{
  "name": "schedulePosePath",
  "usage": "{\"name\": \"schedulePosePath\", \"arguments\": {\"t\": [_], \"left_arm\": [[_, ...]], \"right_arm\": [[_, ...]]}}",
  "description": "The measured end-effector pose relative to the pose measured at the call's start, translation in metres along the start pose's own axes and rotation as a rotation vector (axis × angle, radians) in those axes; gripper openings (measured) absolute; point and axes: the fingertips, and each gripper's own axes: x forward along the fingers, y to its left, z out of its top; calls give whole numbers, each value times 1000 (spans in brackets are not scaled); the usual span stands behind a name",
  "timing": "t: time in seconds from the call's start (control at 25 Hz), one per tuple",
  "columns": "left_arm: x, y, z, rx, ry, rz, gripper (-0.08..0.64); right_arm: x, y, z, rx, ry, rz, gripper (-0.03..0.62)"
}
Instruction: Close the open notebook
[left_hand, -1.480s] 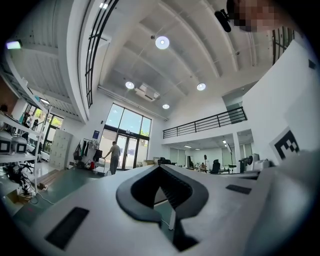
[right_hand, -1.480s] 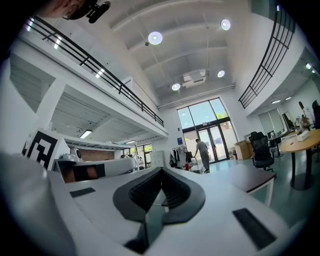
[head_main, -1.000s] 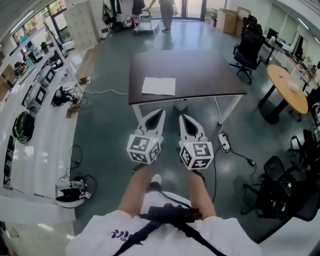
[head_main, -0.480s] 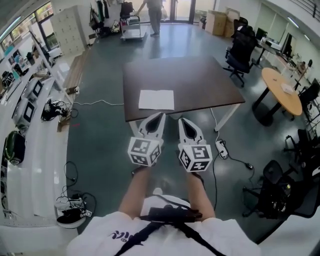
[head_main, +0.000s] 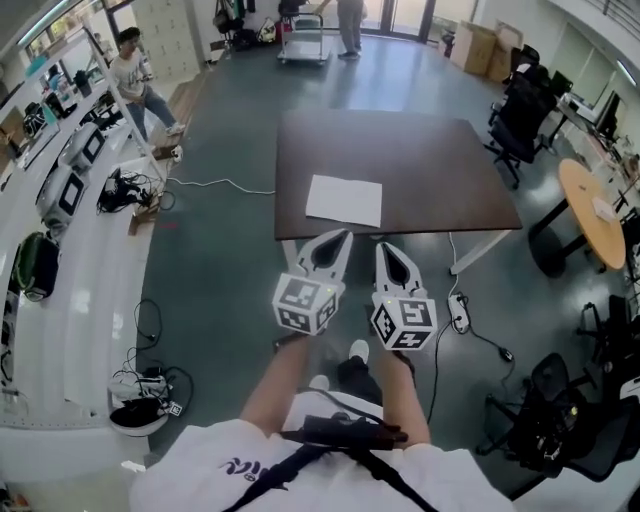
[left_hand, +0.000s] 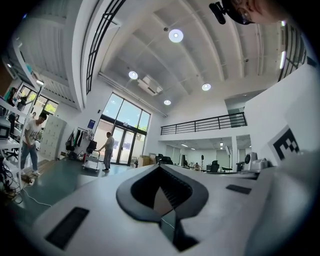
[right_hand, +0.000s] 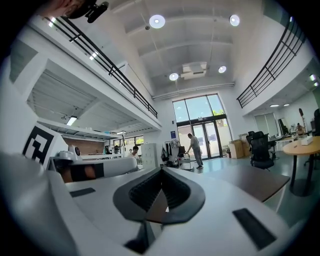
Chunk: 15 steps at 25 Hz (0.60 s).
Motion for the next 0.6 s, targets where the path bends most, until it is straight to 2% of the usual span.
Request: {"name": "schedulePosePath", "arguments": {"t": [0.2,0.6], "left_arm": [[28,40,-8,2,18,60,8],[129,89,22,55,-13,150,8]], "right_arm": [[52,-10,-7,16,12,57,5],[168,-68,44,6,-52,183,5]]}}
